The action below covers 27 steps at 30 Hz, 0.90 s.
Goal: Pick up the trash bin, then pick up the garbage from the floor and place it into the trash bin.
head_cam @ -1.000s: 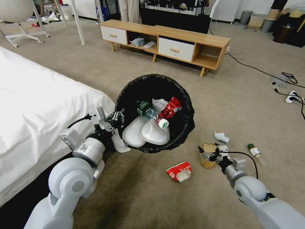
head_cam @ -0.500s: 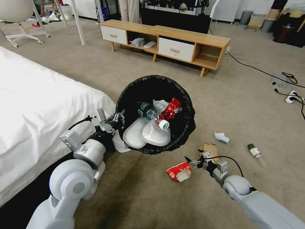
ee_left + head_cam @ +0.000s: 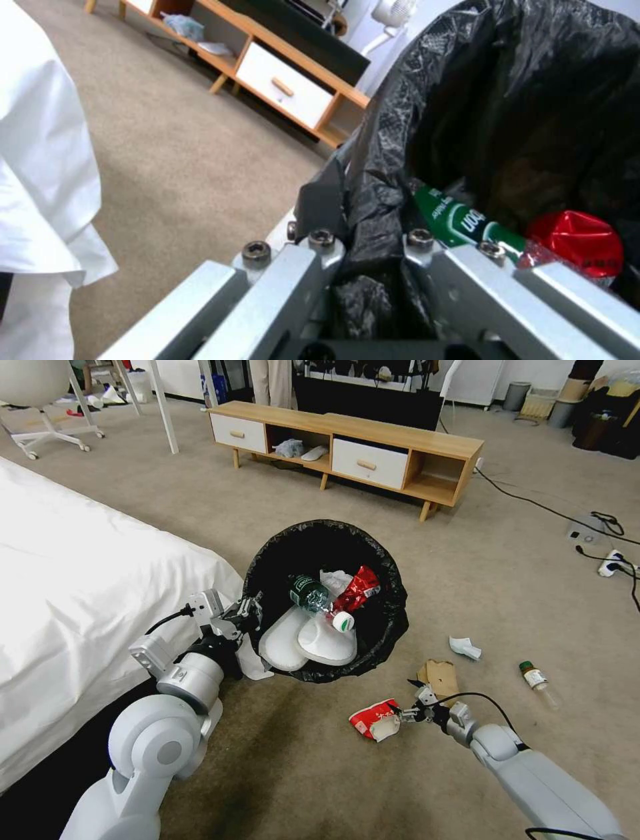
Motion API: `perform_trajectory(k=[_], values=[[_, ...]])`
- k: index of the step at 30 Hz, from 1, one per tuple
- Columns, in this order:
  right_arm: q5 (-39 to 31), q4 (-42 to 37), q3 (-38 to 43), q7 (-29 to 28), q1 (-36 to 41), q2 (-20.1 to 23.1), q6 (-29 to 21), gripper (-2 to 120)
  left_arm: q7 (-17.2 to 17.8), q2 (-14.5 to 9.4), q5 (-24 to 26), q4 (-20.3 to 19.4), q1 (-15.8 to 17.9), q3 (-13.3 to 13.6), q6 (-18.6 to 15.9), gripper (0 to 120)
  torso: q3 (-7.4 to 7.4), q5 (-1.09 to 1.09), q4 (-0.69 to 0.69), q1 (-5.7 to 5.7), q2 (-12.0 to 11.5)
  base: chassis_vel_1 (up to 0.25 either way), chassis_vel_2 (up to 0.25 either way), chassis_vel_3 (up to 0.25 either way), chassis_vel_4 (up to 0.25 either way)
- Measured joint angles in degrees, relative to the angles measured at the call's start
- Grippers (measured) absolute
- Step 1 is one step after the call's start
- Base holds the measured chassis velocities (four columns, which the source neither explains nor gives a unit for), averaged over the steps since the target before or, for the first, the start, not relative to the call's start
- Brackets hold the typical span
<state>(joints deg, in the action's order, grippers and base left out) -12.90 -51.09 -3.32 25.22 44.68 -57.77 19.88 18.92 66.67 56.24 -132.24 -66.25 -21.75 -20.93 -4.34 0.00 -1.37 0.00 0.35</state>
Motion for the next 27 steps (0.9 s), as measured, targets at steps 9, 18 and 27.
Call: perform_trajectory(k=[9, 18, 27], values=[[5.7, 5.8, -1.4, 1.5, -3.7, -4.4, 2.7, 100, -0.1, 0.0, 0.1, 0.1, -0.1, 0.0, 0.3, 3, 0.0, 0.0, 0.0, 0.0, 0.0, 0.0, 0.0, 0.0, 0.0], [11.2, 6.4, -2.6, 2.8, -3.8, -7.0, 6.3, 100, -0.3, 0.1, 0.0, 0.5, -0.3, 0.0, 0.4, 3, 0.0, 0.0, 0.0, 0.0, 0.0, 0.0, 0.0, 0.0, 0.0], [12.2, -0.7, -2.8, 2.9, 1.5, -2.2, 7.1, 100, -0.4, 0.6, -0.3, 1.2, 0.0, 0.3, 0.5, 3, 0.01, -0.01, -0.01, 0.0, 0.0, 0.0, 0.0, 0.0, 0.0]])
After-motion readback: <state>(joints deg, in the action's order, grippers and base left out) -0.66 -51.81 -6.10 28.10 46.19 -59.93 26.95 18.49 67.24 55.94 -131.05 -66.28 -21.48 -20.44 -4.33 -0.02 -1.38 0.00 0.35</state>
